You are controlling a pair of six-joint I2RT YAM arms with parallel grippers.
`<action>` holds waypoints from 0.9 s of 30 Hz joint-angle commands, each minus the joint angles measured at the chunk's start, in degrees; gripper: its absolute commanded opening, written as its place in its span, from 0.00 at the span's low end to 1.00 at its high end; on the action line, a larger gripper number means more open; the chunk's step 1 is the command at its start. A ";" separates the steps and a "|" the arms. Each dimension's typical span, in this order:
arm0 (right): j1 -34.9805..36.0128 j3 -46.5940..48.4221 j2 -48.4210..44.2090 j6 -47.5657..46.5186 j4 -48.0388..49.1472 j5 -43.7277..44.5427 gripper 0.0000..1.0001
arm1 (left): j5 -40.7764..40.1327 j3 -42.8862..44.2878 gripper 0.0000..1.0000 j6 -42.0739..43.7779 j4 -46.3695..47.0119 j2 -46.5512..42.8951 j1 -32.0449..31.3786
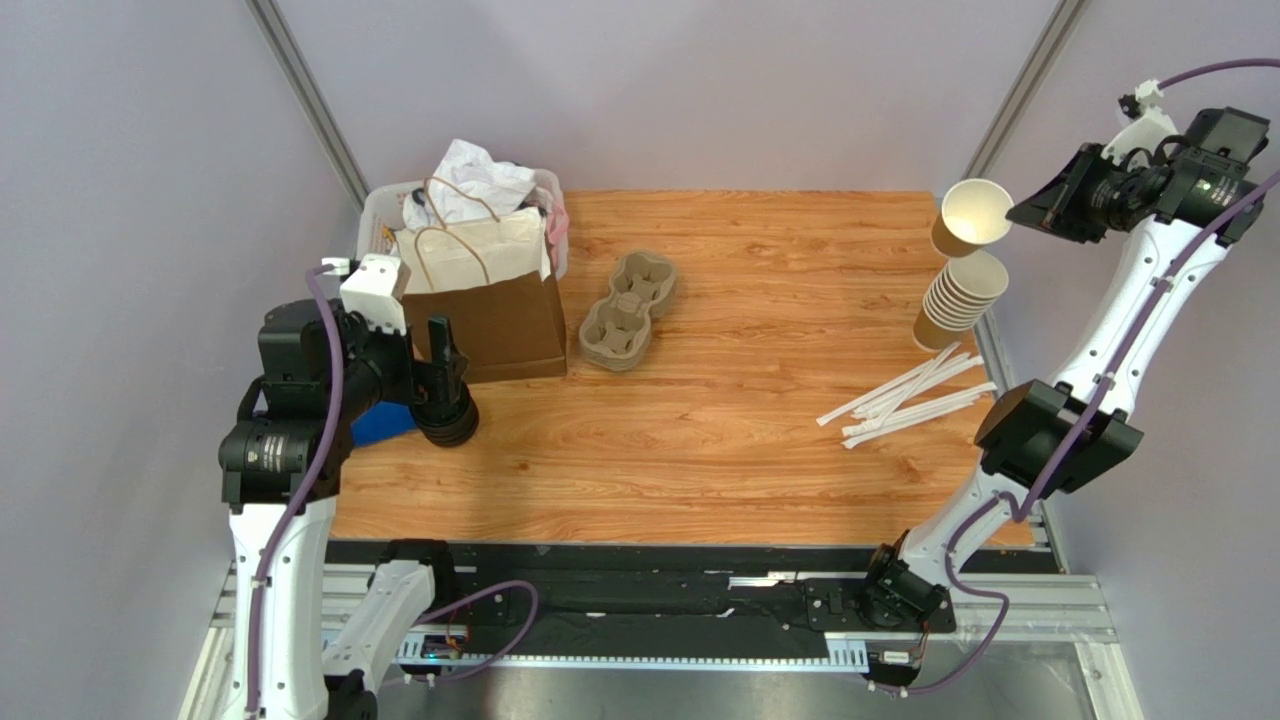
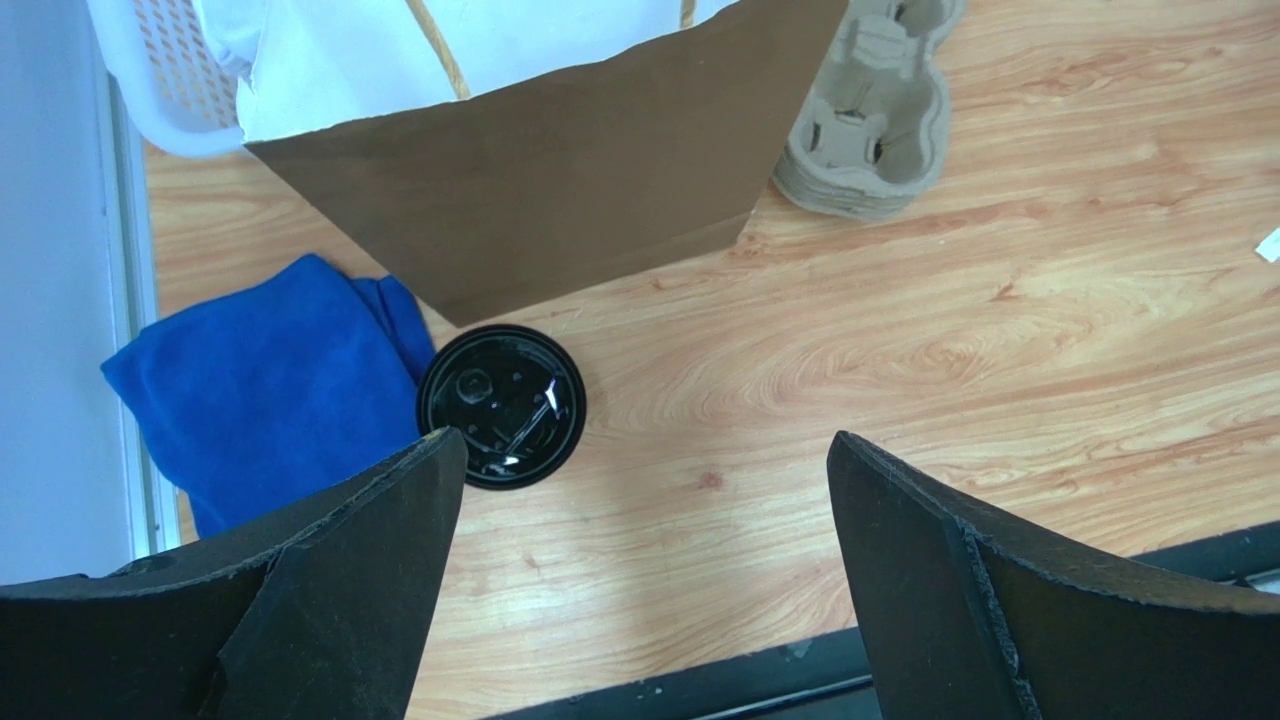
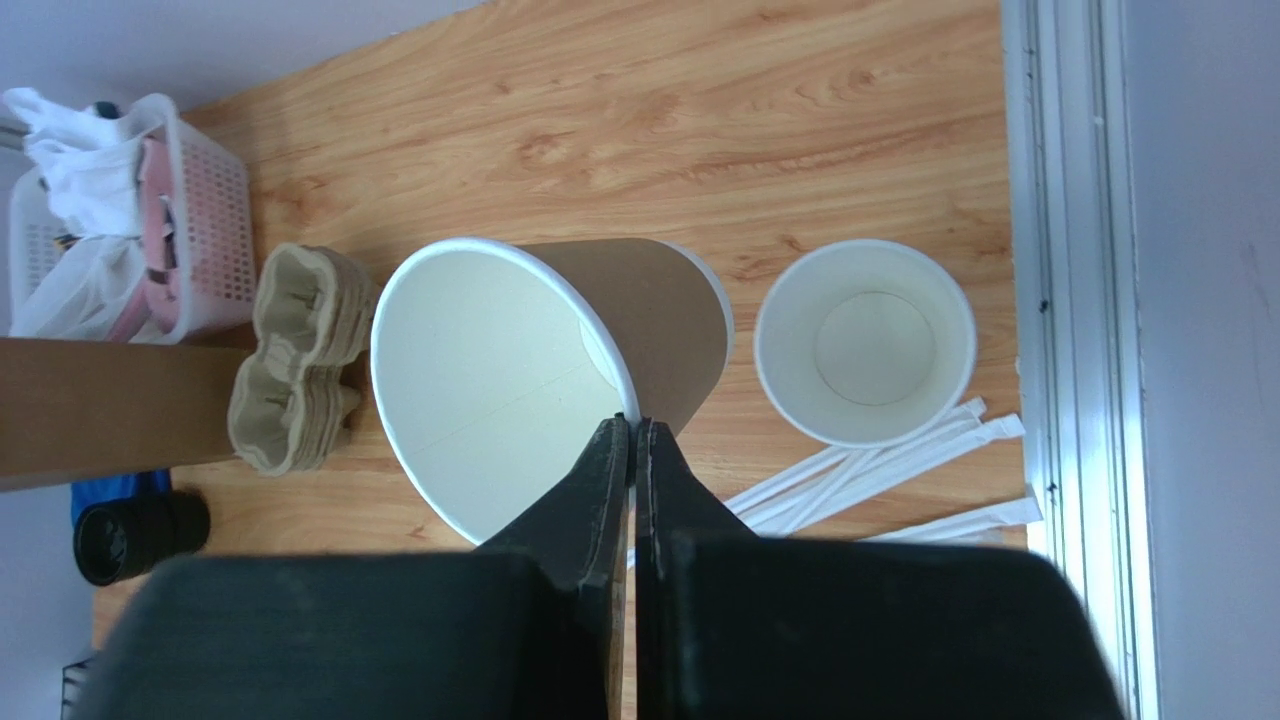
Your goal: Pack the takeout coffee
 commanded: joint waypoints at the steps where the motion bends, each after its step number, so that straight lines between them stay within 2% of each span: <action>1: 0.61 1.67 -6.99 0.45 2.49 -8.24 0.00 | 2.99 -0.04 0.99 0.89 3.07 -3.02 0.14; 6: 4.65 -1.49 -12.00 -2.71 1.36 -9.91 0.00 | 6.24 -0.48 0.99 6.76 1.76 -6.18 0.14; 8: 9.82 -5.61 -13.75 -6.03 0.74 -7.99 0.00 | 8.97 -0.31 0.99 10.70 -0.61 -6.10 0.14; 9: 12.11 -7.45 -15.68 -7.28 0.39 -6.59 0.00 | 11.41 0.65 0.99 12.38 -4.80 -5.66 0.14; 10: 17.35 -12.26 -16.56 -8.94 0.47 -4.92 0.00 | 12.66 1.09 0.99 14.66 -7.28 -5.05 0.14; 12: 22.91 -17.90 -19.28 -11.41 2.13 0.18 0.00 | 16.60 1.71 0.99 21.42 -14.55 -3.12 0.14; 14: 30.04 -26.33 -20.61 -11.60 3.89 2.21 0.00 | 17.59 0.93 0.99 25.91 -17.31 -2.50 0.14; 19: 44.35 -39.27 -20.97 -10.02 9.95 5.55 0.00 | 13.91 -0.66 0.97 27.77 -16.62 0.40 0.14; 21: 48.40 -44.28 -20.71 -9.49 13.02 6.70 0.00 | 10.67 -1.62 0.90 30.92 -17.84 4.08 0.14; 24: 52.02 -50.00 -20.00 -7.21 17.51 8.72 0.00 | 7.76 -4.42 0.84 34.53 -15.93 5.68 0.14; 27: 53.61 -53.78 -18.60 -5.27 20.94 9.42 0.00 | 5.12 -9.17 0.77 36.21 -10.22 4.45 0.14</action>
